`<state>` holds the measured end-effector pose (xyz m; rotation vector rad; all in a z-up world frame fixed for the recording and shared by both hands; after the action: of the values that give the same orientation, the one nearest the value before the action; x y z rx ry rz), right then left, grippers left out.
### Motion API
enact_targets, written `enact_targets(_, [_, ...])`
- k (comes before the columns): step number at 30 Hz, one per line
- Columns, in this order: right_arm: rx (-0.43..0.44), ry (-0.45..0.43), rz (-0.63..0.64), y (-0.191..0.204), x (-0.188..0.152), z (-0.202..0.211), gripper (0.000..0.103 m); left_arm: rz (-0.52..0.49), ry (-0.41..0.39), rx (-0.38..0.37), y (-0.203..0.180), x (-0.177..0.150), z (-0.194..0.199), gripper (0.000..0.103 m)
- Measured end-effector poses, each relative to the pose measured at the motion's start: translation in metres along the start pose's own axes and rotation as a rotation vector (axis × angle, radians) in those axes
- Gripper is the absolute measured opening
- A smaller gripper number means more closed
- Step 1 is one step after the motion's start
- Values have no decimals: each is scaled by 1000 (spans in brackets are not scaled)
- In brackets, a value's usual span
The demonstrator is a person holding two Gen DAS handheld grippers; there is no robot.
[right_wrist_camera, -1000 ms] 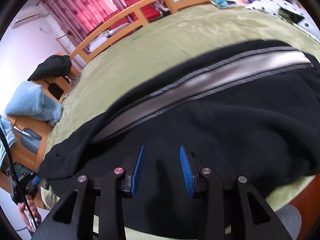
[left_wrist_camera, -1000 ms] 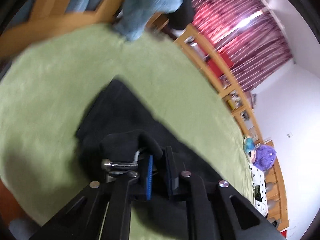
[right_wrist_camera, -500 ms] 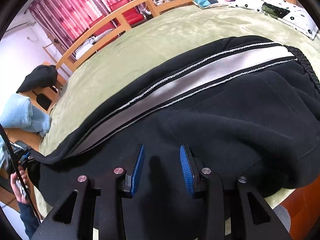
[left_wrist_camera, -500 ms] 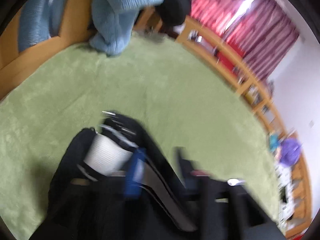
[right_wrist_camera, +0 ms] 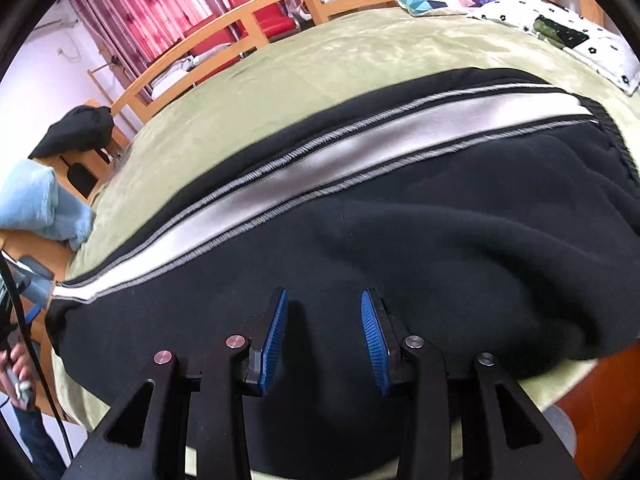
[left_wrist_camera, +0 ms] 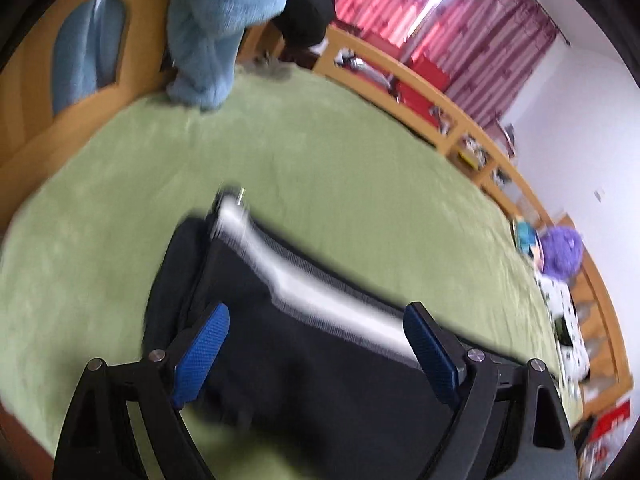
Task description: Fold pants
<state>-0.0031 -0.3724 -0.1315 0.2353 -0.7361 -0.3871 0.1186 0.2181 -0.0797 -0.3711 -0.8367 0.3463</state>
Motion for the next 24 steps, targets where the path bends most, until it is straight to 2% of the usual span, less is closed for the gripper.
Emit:
enact_targets(2, [19, 8, -16, -13, -4, 8, 38, 9, 19, -15, 11, -27, 11, 87])
enact_targets(4, [3, 0, -31, -23, -7, 18, 36, 30, 42, -17, 23, -49, 15, 87])
enact_targets(7, [-86, -45, -33, -37, -10, 38, 40, 132, 43, 6, 53, -68, 11, 87])
enact_targets(9, [-106, -61, -71, -52, -12, 45, 47, 235, 38, -9, 73, -72, 3, 87])
enact_targets(10, [-100, -55, -93, -58, -13, 46, 47, 274, 31, -32, 80, -71, -1, 87])
enact_targets(12, [-85, -37, -145, -69, -16, 45, 47, 292, 27, -55, 83, -68, -12, 87])
enact_targets(16, [-100, -40, -169, -73, -20, 41, 47, 318, -15, -5, 91, -60, -33, 87])
enact_targets(18, [-118, -34, -169, -72, -22, 39, 47, 372, -38, 10, 99, -55, -41, 78])
enact_targets(19, [-123, -33, -170, -69, -23, 41, 47, 399, -46, 9, 104, -55, -44, 66])
enact_targets(20, [-127, -34, -174, -70, -23, 43, 46, 427, -58, -1, 110, -52, -46, 45])
enact_targets(22, [-148, -37, -186, -72, -21, 44, 46, 431, -53, -25, 111, -47, -51, 25])
enact_targets(23, [-175, -43, -190, -75, -19, 45, 47, 431, -50, -30, 112, -43, -53, 19])
enact_targets(24, [-174, -42, -194, -75, -19, 46, 47, 427, -57, -34, 111, -39, -49, 19])
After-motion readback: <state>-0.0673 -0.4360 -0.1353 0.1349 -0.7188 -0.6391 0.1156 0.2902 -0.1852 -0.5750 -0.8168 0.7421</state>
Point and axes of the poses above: each gripper's, at about its wrist camera, not at the fingertips, and z roughly against the way its jaws point, y to its left, x to its top, the point moved 1 cm from there along -z, roughly the way its jaws point, and after that the axes turned 6 degrees about -y, right-handed, at the moved point
